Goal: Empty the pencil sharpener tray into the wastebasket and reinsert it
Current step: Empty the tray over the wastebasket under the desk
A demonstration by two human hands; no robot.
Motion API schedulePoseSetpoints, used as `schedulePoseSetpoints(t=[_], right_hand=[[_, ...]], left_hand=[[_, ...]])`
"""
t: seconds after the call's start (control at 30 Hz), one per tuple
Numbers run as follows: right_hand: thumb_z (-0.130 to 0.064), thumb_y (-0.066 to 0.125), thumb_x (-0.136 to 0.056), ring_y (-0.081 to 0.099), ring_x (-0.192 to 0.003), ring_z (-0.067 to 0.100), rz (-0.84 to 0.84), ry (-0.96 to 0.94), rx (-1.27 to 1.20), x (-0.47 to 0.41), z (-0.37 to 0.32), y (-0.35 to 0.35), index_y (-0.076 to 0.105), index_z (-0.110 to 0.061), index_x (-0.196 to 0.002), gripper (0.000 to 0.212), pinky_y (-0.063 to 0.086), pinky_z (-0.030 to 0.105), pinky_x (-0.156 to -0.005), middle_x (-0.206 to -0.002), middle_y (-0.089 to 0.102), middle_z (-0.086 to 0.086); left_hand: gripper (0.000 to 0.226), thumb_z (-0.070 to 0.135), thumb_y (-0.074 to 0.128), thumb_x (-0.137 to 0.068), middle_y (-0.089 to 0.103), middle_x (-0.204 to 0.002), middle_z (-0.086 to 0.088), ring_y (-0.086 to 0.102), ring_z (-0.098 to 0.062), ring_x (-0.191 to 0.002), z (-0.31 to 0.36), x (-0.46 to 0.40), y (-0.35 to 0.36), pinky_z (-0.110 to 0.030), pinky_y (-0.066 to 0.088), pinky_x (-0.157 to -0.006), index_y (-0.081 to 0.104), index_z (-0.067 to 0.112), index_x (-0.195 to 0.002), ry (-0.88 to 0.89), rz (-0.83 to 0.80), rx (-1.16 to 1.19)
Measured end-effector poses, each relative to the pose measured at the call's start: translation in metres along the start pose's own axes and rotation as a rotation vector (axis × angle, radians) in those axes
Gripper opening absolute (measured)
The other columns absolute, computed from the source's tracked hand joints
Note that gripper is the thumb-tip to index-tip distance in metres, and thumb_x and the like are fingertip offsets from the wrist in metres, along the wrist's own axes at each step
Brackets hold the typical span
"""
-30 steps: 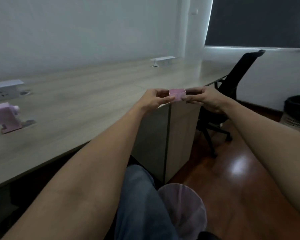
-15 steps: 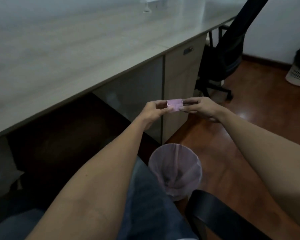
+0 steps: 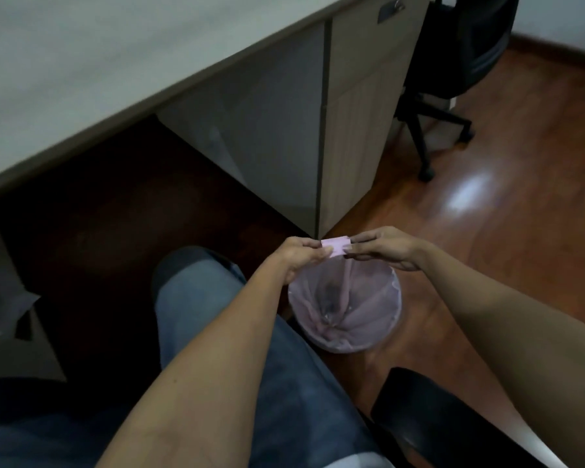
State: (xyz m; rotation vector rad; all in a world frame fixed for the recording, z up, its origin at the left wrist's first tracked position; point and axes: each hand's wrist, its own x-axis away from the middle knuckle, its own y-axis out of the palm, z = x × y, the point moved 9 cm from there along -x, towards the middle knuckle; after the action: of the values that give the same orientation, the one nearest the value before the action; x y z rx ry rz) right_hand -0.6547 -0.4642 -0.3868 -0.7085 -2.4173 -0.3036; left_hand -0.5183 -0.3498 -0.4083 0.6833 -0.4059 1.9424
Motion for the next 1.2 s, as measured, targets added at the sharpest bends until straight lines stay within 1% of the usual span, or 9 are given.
schedulePoseSetpoints(t=[0.1,0.23,0.43,0.63,0.77,0.93,1.03,1.13,1.2], right_hand=[[-0.024,0.087,-0.063,0.074,-0.100,0.021,-0.009,0.079,-0.025,-0.005,0.017,0.005,0.070,0.005,-0.118,0.064,0.056,0.027,-0.092,-0.107,0.077,0.017],[-0.029,0.081,-0.080,0.074,-0.108,0.025,-0.039,0.185,-0.102,-0.009,0.030,0.012,0.063,0.002,-0.125,0.057,0.059,0.029,-0.092,-0.115,0.075,0.020],[-0.035,0.081,-0.079,0.073,-0.107,0.026,-0.019,0.365,-0.218,-0.009,0.038,0.017,0.057,0.003,-0.126,0.065,0.056,0.034,-0.097,-0.115,0.074,0.022],[-0.037,0.088,-0.070,0.078,-0.093,0.022,0.004,0.482,-0.257,-0.011,0.036,0.016,0.062,0.008,-0.118,0.070,0.059,0.033,-0.086,-0.105,0.077,0.021],[-0.037,0.088,-0.069,0.076,-0.099,0.022,0.003,0.512,-0.248,-0.012,0.034,0.014,0.063,0.010,-0.116,0.071,0.057,0.032,-0.092,-0.107,0.077,0.021],[-0.035,0.086,-0.073,0.077,-0.097,0.022,-0.015,0.473,-0.236,-0.010,0.031,0.014,0.060,0.007,-0.121,0.069,0.060,0.032,-0.090,-0.112,0.076,0.021],[-0.025,0.084,-0.076,0.077,-0.098,0.021,-0.021,0.372,-0.247,-0.010,0.025,0.013,0.062,-0.002,-0.125,0.058,0.061,0.031,-0.085,-0.119,0.073,0.017],[-0.010,0.079,-0.076,0.077,-0.092,0.015,-0.084,0.289,-0.246,-0.008,0.013,0.015,0.067,-0.004,-0.121,0.047,0.058,0.027,-0.089,-0.105,0.078,0.010],[0.003,0.074,-0.077,0.076,-0.092,0.014,-0.081,0.200,-0.240,-0.004,0.000,0.013,0.066,-0.004,-0.119,0.043,0.057,0.027,-0.090,-0.100,0.079,0.009]], left_hand=[[0.047,0.009,0.073,-0.091,0.072,-0.108,-0.019,0.070,-0.019,-0.089,-0.013,-0.005,0.002,-0.020,0.060,-0.072,0.059,-0.013,-0.130,-0.098,-0.010,0.086],[0.044,0.017,0.073,-0.092,0.070,-0.121,-0.021,0.070,-0.023,-0.097,-0.020,-0.012,0.001,-0.031,0.059,-0.086,0.063,-0.009,-0.126,-0.185,0.011,0.159],[0.032,0.038,0.073,-0.089,0.071,-0.096,-0.010,0.070,-0.020,-0.084,-0.024,-0.014,0.002,-0.028,0.063,-0.074,0.072,0.007,-0.097,-0.270,0.060,0.126],[0.046,0.047,0.072,-0.088,0.064,-0.096,-0.010,0.065,-0.019,-0.078,-0.017,-0.013,0.000,-0.027,0.060,-0.053,0.072,0.009,-0.115,-0.306,0.108,0.107],[0.042,0.047,0.075,-0.085,0.064,-0.109,-0.014,0.066,-0.022,-0.081,-0.018,-0.013,-0.003,-0.027,0.058,-0.047,0.071,0.011,-0.106,-0.328,0.122,0.096],[0.029,0.039,0.073,-0.089,0.065,-0.105,-0.013,0.066,-0.020,-0.085,-0.011,-0.014,-0.002,-0.027,0.061,-0.056,0.071,0.010,-0.093,-0.292,0.064,0.078],[0.034,0.024,0.076,-0.089,0.070,-0.113,-0.015,0.068,-0.019,-0.092,-0.004,-0.013,-0.004,-0.028,0.061,-0.080,0.071,-0.001,-0.112,-0.241,-0.006,0.111],[0.046,0.006,0.077,-0.086,0.073,-0.100,-0.016,0.072,-0.017,-0.088,0.011,-0.010,-0.008,-0.020,0.062,-0.072,0.063,-0.011,-0.125,-0.133,-0.074,0.073],[0.048,-0.004,0.078,-0.082,0.072,-0.108,-0.018,0.074,-0.019,-0.093,0.026,-0.003,-0.012,-0.020,0.062,-0.076,0.061,-0.010,-0.127,-0.014,-0.092,0.060]])
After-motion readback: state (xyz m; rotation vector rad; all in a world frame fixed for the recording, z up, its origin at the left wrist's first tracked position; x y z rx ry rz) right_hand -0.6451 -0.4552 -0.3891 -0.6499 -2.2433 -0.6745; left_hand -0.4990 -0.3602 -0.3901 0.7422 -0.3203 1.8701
